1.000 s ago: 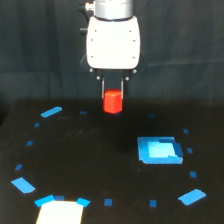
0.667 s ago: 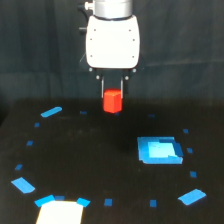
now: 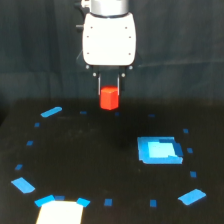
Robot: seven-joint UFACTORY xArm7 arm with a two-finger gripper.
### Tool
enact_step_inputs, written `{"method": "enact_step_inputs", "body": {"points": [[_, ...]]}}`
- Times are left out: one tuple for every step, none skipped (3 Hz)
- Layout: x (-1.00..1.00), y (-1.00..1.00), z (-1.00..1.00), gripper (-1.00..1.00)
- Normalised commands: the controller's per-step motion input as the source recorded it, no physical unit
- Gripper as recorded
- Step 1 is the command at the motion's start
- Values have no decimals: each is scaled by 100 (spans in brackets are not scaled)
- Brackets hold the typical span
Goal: Pick up the red object from the table
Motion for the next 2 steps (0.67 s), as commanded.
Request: {"method": "enact_step_inputs", "body": {"points": [[33,10,30,-100],[66,-16,9,-100]]}}
